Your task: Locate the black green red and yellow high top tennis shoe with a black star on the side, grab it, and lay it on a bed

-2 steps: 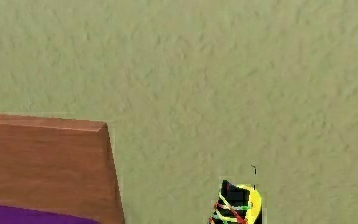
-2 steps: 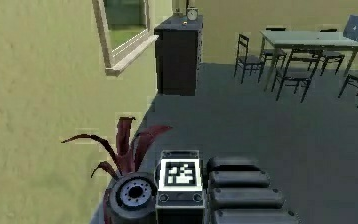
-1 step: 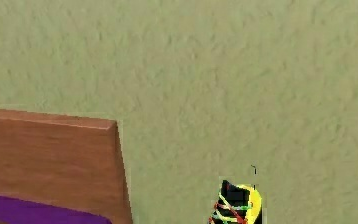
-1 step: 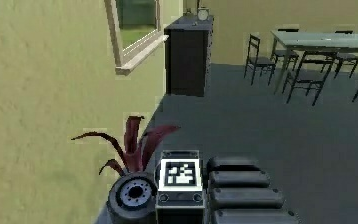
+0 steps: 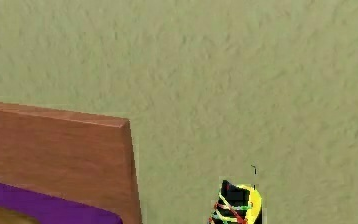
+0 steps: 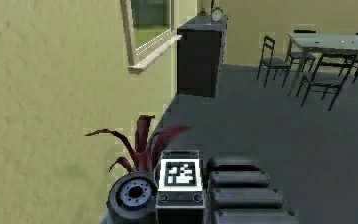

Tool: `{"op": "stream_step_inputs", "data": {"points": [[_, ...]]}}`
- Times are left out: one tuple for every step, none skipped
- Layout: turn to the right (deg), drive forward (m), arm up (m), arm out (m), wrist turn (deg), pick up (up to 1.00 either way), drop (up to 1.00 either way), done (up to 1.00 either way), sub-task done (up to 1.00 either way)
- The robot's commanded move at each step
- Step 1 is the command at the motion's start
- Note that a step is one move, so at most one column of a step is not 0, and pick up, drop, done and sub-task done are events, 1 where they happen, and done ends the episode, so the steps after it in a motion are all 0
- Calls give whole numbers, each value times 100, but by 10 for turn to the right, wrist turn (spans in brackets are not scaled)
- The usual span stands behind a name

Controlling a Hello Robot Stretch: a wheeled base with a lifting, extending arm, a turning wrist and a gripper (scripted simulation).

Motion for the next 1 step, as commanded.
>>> {"op": "stream_step_inputs", "data": {"points": [[90,0,0,0,0,0,0,0,0]]}}
